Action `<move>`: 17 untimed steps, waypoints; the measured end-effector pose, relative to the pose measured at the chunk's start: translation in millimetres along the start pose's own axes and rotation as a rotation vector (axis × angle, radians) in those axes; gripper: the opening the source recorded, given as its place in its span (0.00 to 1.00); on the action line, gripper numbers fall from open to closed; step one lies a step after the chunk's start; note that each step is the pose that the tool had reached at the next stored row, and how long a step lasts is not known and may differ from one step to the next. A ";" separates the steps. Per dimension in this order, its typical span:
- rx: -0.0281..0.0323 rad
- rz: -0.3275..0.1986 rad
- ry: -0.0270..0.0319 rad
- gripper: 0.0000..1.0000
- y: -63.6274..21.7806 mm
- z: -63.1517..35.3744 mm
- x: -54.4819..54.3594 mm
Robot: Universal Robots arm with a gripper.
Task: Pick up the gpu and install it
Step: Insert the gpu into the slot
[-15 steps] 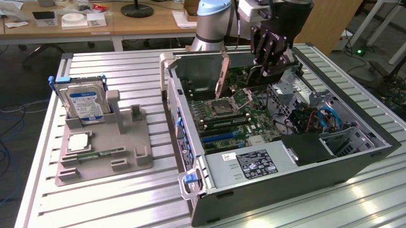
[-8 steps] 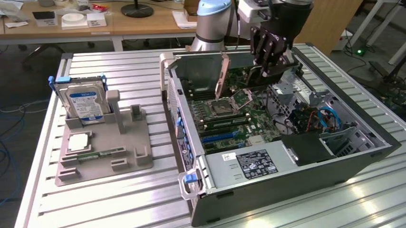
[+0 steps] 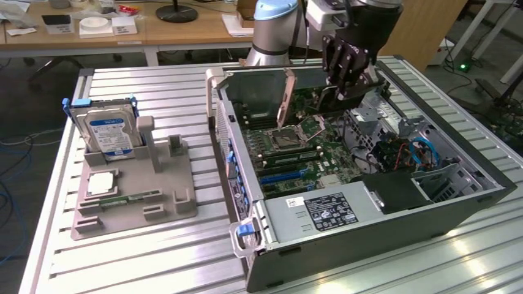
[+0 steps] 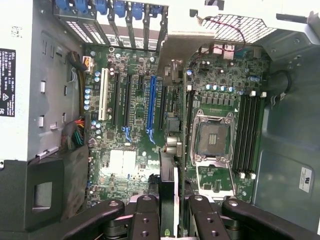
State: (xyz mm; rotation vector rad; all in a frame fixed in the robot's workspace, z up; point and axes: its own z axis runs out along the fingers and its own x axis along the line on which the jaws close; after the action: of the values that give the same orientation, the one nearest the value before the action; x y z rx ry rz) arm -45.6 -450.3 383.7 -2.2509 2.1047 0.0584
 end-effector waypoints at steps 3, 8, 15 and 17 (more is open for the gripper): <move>0.0000 0.000 0.0000 0.27 0.0 0.7 0.0; 0.0000 0.000 0.0000 0.27 0.0 1.9 0.1; 0.0001 0.000 0.0000 0.27 0.1 3.5 0.3; 0.0001 0.000 -0.0001 0.27 0.1 4.0 0.3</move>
State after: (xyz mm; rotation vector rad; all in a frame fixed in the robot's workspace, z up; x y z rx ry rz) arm -45.5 -450.3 379.7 -2.2508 2.1046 0.0583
